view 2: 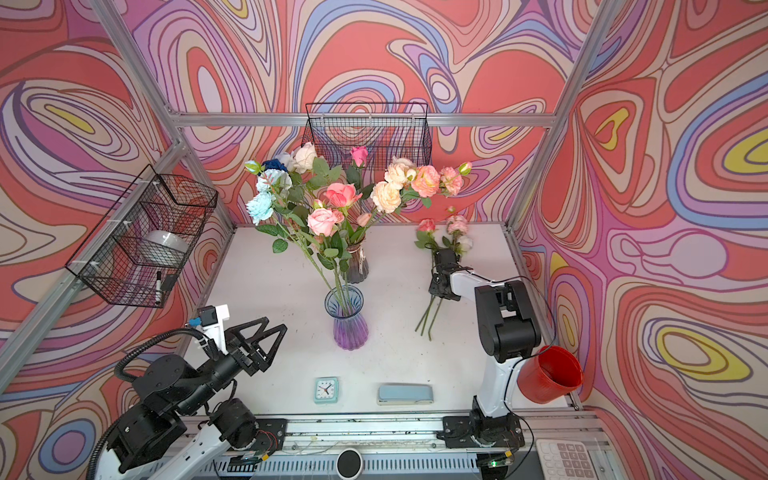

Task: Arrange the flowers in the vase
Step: 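Lower the right gripper over the remaining rose stems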

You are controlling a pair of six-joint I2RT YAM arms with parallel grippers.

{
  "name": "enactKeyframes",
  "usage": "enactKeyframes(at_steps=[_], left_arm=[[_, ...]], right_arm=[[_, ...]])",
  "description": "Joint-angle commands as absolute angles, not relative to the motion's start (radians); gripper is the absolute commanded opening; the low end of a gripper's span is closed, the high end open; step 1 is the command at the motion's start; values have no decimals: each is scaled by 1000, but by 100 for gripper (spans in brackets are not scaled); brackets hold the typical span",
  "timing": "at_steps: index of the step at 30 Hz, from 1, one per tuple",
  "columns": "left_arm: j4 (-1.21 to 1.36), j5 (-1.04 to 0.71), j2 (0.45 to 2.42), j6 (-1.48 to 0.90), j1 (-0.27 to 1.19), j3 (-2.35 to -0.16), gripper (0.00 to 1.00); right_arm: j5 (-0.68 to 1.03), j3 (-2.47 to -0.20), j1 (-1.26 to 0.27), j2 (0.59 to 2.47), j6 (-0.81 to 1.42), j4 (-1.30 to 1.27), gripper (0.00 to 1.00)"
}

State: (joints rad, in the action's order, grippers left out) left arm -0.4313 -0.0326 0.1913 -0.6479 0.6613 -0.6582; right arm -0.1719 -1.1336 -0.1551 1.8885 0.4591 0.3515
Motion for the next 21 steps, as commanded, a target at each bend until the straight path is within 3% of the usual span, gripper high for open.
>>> enactKeyframes(at_steps=[1,15,21], left_arm=[[-445,-35,183,-649,666,-650,100],[-423,-51,198,-666,666,-655,100],[-426,-62,205,-664,666,-675,100]], right_arm=[[-170,-1102,-150,1838,432,326,0],[-76,-934,-164,1582,471,246,0],[-55,-813,-166,1373,549,226,0]])
